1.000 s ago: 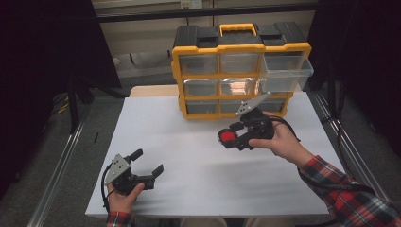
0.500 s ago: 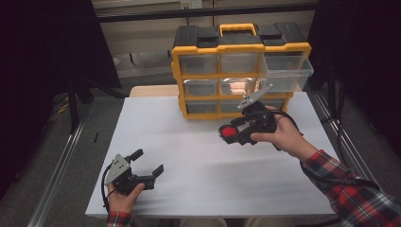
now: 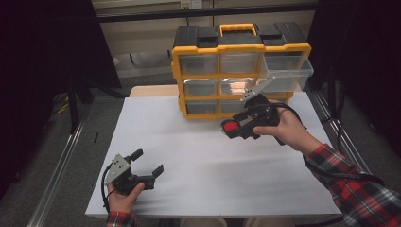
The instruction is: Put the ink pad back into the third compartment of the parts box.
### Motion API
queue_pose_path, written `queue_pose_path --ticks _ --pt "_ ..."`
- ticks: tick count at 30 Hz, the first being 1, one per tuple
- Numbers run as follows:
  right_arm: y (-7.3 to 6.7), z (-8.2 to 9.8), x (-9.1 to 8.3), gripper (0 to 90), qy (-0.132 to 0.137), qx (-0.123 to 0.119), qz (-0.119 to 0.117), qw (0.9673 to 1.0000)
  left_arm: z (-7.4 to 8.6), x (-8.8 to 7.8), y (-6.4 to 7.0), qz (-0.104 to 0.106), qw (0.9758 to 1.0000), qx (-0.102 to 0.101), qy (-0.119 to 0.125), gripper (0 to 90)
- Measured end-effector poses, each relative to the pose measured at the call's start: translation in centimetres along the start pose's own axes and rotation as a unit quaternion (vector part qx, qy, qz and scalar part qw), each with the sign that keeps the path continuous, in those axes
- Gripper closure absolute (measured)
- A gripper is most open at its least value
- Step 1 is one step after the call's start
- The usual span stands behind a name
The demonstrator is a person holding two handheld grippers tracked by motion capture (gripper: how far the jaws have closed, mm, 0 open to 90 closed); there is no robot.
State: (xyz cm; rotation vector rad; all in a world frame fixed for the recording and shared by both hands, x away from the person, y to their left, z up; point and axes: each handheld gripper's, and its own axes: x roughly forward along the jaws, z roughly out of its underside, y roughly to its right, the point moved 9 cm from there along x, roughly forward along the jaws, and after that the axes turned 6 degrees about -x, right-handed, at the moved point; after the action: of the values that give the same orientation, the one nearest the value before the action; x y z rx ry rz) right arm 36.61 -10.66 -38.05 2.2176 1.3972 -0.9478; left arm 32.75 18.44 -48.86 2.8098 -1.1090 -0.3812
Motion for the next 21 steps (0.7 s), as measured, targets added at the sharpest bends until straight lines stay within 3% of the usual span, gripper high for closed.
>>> queue_pose_path --ticks 21 --pt "0.6 -1.0 -1.4 30.1 -0.001 0.003 -0.007 1.0000 0.1 -0.1 0.0 0.000 1.0000 0.001 -0.003 0.9"
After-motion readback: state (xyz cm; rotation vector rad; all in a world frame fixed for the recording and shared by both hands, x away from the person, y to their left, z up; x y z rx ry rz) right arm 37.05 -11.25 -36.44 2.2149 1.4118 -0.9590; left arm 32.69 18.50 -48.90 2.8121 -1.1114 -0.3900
